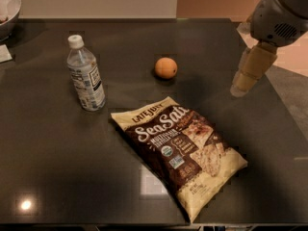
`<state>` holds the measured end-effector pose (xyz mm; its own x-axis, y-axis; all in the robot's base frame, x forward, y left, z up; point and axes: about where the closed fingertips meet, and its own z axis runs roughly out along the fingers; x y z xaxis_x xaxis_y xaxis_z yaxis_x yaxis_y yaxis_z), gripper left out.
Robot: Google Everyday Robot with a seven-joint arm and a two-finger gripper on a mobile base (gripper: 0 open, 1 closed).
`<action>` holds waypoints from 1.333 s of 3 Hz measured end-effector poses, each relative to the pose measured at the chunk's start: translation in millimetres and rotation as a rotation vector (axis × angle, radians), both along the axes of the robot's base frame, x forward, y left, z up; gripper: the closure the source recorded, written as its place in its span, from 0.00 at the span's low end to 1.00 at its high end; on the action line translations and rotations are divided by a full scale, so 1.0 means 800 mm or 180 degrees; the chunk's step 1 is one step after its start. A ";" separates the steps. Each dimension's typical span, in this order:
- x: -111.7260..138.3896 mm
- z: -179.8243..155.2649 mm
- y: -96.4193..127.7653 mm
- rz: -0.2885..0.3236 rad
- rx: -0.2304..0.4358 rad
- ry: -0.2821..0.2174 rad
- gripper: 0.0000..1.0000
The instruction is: Move orange near brown chip bag
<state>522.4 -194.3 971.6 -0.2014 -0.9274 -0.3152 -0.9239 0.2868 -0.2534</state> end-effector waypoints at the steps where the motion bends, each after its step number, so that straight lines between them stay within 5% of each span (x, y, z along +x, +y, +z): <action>1: 0.056 -0.013 0.028 0.0021 0.0243 -0.0089 0.00; 2: 0.107 -0.035 0.062 0.0031 0.0518 -0.0086 0.00; 4: 0.180 -0.097 0.121 0.0100 0.0817 0.0189 0.00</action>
Offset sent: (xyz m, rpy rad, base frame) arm 0.1366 0.0779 -0.0484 0.2709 -0.0230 0.0076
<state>666.1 -97.4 893.9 -0.1990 -0.8247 -0.5294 -0.9444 0.3057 -0.1212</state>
